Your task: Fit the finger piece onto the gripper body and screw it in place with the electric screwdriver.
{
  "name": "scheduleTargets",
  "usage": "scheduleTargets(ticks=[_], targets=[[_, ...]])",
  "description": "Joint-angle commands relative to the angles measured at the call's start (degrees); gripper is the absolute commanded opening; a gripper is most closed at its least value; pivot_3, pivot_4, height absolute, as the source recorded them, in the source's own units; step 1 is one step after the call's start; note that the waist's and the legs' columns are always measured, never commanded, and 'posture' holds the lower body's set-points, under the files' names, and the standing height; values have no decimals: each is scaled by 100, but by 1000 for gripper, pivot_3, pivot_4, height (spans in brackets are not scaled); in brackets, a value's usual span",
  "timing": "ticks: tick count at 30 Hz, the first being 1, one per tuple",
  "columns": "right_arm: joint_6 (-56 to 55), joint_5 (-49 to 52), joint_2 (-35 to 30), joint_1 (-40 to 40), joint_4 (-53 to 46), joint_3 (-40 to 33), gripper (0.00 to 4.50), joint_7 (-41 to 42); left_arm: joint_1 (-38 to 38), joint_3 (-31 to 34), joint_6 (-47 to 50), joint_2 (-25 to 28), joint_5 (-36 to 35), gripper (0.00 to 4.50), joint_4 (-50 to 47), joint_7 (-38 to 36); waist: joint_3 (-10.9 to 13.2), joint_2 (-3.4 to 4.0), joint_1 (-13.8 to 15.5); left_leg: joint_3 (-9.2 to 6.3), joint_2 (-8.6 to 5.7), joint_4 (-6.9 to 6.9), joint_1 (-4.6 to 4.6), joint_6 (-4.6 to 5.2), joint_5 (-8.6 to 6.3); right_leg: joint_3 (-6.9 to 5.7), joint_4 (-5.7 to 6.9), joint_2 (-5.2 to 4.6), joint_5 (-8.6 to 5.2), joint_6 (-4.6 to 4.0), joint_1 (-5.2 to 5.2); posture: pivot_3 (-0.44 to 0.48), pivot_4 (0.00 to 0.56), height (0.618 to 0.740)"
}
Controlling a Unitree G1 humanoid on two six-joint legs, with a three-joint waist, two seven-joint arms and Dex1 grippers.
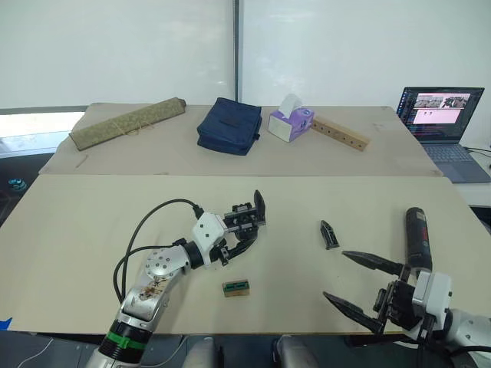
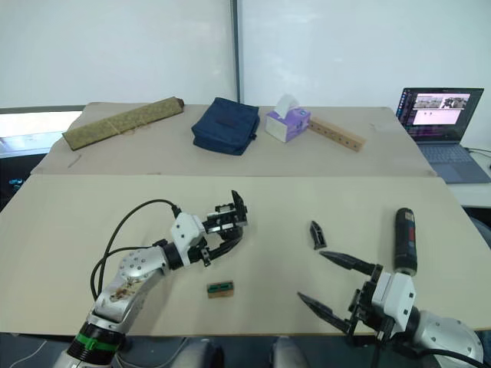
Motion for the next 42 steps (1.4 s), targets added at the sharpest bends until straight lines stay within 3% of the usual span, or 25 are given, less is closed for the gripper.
scheduleTargets(ticks=[1, 24, 28, 29, 35, 39, 42], targets=[[-208, 40, -15, 37, -223, -243, 4500, 2, -87, -38, -355, -69, 85, 2312, -41, -71, 0, 0, 2, -1, 0, 0, 1, 0, 0, 0, 1, 0, 0, 0, 0, 0, 150, 740], [-267, -50, 37, 191, -252, -315, 4500, -31, 139, 148, -713, 66, 130, 2312, 1181, -555, -18, 33, 48, -1, -2, 11, 20, 0, -1, -1, -2, -4, -1, 3, 24, 0, 150, 740], [-290, -59, 42, 195, -225, -308, 4500, 7, 145, 312, -727, 205, -118, 4293, 1134, -863, -18, 33, 12, -2, 1, 11, 31, 1, -1, -2, -3, 1, -1, 2, 36, 0, 150, 740], [-296, -61, 43, 198, -219, -308, 4500, 18, 137, 359, -749, 261, -166, 4461, 1151, -950, -18, 33, 12, -2, 1, 11, 32, 1, -2, -2, -3, 0, -1, 2, 36, 0, 150, 740], [-294, -13, -3, 223, -183, -380, 4500, 121, 66, 551, -818, 732, -617, 4461, 1389, -1987, -17, 33, 21, -2, 0, 11, 31, 1, -1, -4, -4, -4, -2, 3, 38, 0, 150, 740], [-276, -11, -6, 186, -155, -414, 4500, 140, -413, 654, -893, 825, -780, 4461, 1986, -2530, -17, 33, 60, -3, -2, 15, 31, 1, -1, -8, -5, -3, -2, 3, 40, 0, 150, 740], [-255, -35, 14, 175, -160, -385, 4500, 136, -972, 409, -1229, 932, -595, 4461, 2777, -3375, -17, 32, 84, 0, -7, 19, 31, 1, -1, -10, -7, -2, -2, 4, 44, 0, 150, 740]])
